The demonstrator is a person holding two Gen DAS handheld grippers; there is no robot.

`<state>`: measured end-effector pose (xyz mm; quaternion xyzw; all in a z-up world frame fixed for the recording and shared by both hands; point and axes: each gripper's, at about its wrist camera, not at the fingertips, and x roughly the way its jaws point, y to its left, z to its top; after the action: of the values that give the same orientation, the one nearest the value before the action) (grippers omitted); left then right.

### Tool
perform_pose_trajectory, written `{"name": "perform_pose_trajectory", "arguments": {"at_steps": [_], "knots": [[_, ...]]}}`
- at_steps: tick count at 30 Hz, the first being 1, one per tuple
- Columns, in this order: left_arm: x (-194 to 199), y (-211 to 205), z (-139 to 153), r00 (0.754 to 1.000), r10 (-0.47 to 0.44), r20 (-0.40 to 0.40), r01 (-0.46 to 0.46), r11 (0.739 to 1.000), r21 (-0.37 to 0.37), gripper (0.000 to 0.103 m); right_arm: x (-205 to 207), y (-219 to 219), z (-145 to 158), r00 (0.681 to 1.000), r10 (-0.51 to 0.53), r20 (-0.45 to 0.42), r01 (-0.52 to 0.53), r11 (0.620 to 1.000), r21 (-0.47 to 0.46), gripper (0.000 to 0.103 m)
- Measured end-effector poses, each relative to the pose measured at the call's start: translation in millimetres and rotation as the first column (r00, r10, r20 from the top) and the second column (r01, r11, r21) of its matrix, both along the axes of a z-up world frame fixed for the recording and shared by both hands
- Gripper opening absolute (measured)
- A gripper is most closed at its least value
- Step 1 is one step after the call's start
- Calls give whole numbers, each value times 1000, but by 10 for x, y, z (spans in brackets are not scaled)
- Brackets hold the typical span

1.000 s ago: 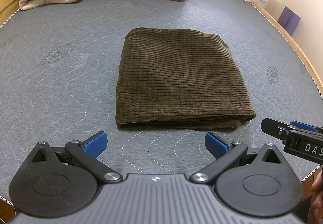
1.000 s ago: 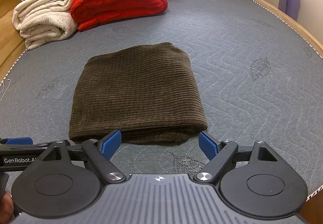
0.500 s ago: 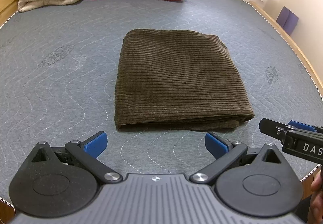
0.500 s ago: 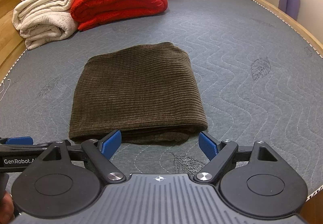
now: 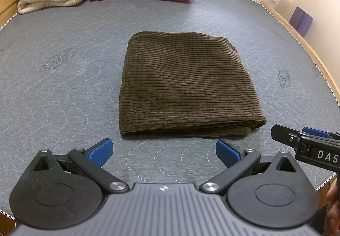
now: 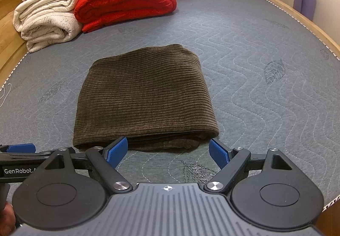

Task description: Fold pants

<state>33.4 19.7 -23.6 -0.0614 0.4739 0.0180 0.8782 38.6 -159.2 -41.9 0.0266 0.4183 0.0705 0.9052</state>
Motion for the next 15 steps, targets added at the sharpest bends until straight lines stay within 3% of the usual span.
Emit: {"name": "perform_pose_trajectory", "arguments": {"at_steps": [15], "knots": [[-5,-6,-1,1000,-8,9,8,1000,-1,103,1,-23,-10,1000,1,-1,-1,1000,5,85]]}}
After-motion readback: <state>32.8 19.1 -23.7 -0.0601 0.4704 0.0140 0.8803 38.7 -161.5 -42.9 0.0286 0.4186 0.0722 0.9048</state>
